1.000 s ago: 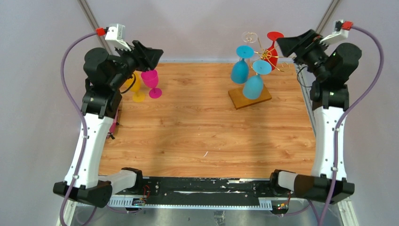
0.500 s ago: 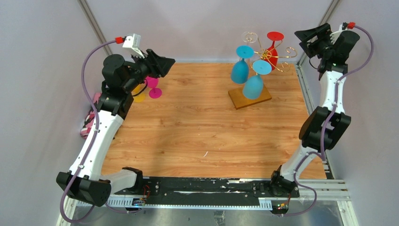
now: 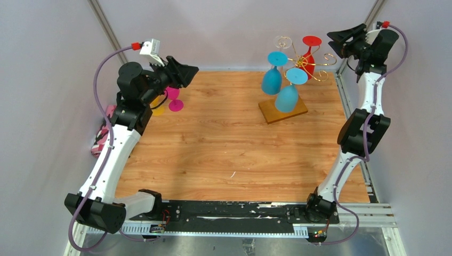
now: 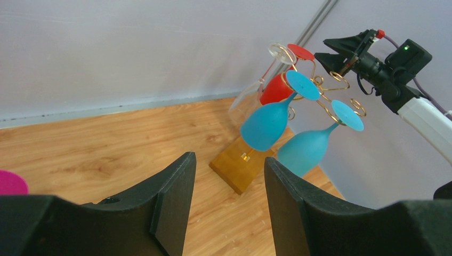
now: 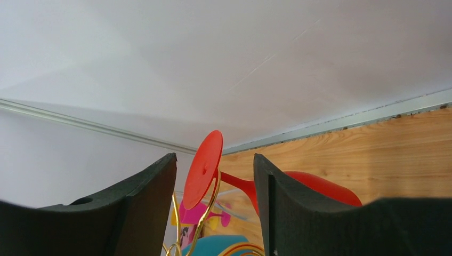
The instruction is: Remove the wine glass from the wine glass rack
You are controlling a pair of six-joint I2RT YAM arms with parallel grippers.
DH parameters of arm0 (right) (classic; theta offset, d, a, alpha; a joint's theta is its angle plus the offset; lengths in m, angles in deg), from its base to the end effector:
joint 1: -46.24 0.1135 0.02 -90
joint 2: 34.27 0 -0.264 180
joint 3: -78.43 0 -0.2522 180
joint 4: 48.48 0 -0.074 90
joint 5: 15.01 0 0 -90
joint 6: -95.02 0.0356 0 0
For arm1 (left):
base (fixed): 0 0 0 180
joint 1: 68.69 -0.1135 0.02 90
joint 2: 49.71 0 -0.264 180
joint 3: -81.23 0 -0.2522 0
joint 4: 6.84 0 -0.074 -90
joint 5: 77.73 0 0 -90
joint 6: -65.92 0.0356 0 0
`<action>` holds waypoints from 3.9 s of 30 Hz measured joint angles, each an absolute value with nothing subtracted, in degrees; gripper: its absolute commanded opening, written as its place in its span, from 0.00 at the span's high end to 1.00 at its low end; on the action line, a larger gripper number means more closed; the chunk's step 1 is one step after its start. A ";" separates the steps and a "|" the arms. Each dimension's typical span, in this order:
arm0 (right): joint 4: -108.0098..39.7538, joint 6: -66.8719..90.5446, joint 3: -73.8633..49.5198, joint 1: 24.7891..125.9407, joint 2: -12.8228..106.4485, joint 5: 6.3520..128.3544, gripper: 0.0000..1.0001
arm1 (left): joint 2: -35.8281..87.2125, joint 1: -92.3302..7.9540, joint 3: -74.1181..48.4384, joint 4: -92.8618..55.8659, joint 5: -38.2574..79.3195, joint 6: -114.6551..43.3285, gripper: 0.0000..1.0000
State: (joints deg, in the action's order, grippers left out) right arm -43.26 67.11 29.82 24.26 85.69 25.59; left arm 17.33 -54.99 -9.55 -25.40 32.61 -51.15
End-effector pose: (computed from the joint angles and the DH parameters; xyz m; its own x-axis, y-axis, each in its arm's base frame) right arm 0.4697 -0.1604 0.4027 -0.3563 0.7640 -0.5379 -0.3023 0.4505 0.8401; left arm 0.2475 -0.0731 0.4586 -0.1998 -0.3905 -0.8987 0.5258 0.7312 -0.4346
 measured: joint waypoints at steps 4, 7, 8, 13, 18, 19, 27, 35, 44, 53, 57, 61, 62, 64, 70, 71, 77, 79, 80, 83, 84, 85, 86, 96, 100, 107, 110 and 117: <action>-41.27 66.60 31.28 25.90 86.11 24.89 0.42 | 17.33 -54.99 -9.55 -25.40 32.56 -51.13 0.46; -40.37 66.25 31.70 27.50 86.13 24.36 0.43 | 17.33 -54.99 -9.61 -25.42 32.39 -51.13 0.46; -40.13 66.08 31.78 28.00 86.13 24.12 0.44 | 17.33 -54.99 -9.61 -25.42 32.32 -51.11 0.46; -39.41 65.18 31.81 29.11 86.50 24.03 0.55 | 17.29 -54.99 -9.61 -25.44 32.15 -51.04 0.46; -39.19 65.29 31.81 29.11 87.73 23.97 0.62 | 17.07 -54.99 -9.61 -25.49 31.62 -50.63 0.46; -39.19 65.31 31.81 29.11 87.97 23.99 0.64 | 17.00 -54.99 -9.61 -25.46 31.56 -50.59 0.46; -39.56 65.69 31.85 29.11 88.27 24.19 0.76 | 16.96 -54.99 -9.61 -25.42 31.58 -50.65 0.46; -39.19 67.41 33.84 28.85 89.30 24.14 0.93 | 16.94 -54.99 -10.09 -25.40 31.80 -50.91 0.48; -38.56 68.02 34.19 28.74 89.45 24.25 1.00 | 16.87 -54.99 -10.86 -25.03 32.28 -51.15 0.48; -39.61 68.26 34.78 27.43 89.21 23.95 1.00 | 16.87 -54.99 -11.65 -24.48 32.65 -51.53 0.49; -39.19 68.07 35.57 27.43 89.21 23.75 1.00 | 16.90 -54.99 -11.80 -24.20 32.65 -51.61 0.49; -38.73 68.05 35.57 27.43 89.21 23.71 1.00 | 16.90 -54.99 -11.80 -24.11 32.65 -51.70 0.49; -38.58 68.05 35.54 27.41 89.21 23.60 1.00 | 16.92 -54.99 -11.80 -24.11 32.67 -51.72 0.49; -38.67 68.29 35.17 27.36 89.06 23.40 1.00 | 17.00 -54.99 -11.80 -24.11 32.65 -51.72 0.50; -39.83 68.90 30.36 27.04 85.76 22.88 1.00 | 17.64 -54.99 -11.80 -24.09 32.78 -51.94 0.51; -39.89 68.88 29.40 26.99 85.02 22.83 1.00 | 17.73 -54.99 -11.80 -24.09 32.87 -52.01 0.52; -39.87 68.42 27.22 26.93 82.07 22.35 1.00 | 17.88 -54.99 -11.80 -24.07 33.07 -52.18 0.52; -39.87 68.42 26.63 26.93 81.21 21.81 1.00 | 17.88 -54.99 -11.82 -24.09 33.07 -52.18 0.52; -39.89 68.44 26.32 26.93 80.86 21.37 1.00 | 17.88 -54.99 -11.80 -24.07 33.07 -52.18 0.52; -39.78 68.40 25.64 26.95 80.25 20.25 1.00 | 17.88 -54.99 -11.80 -24.00 33.11 -52.40 0.52; -39.61 68.24 25.49 26.95 80.12 19.97 1.00 | 17.90 -54.99 -11.82 -23.91 33.13 -52.57 0.52; -39.37 68.13 25.45 26.97 80.08 19.88 1.00 | 17.90 -54.99 -11.82 -23.83 33.15 -52.64 0.52; -39.17 67.98 25.45 27.04 80.08 19.69 1.00 | 17.90 -54.99 -11.84 -23.67 33.26 -52.81 0.53; -36.00 67.54 33.99 30.53 83.73 18.50 1.00 | 17.90 -54.99 -11.95 -23.28 33.68 -53.19 0.53; -34.80 67.50 36.27 33.16 85.26 18.40 1.00 | 17.92 -54.99 -12.26 -23.32 33.66 -53.16 0.53; -33.53 67.15 38.34 33.70 87.01 19.88 1.00 | 18.16 -54.99 -12.41 -23.32 33.66 -53.12 0.53; -32.85 67.15 43.63 33.55 90.24 21.52 1.00 | 18.27 -54.99 -12.41 -23.45 33.66 -52.97 0.54; -33.07 68.05 48.59 31.63 95.05 25.56 1.00 | 18.27 -54.99 -12.41 -23.74 33.46 -52.33 0.55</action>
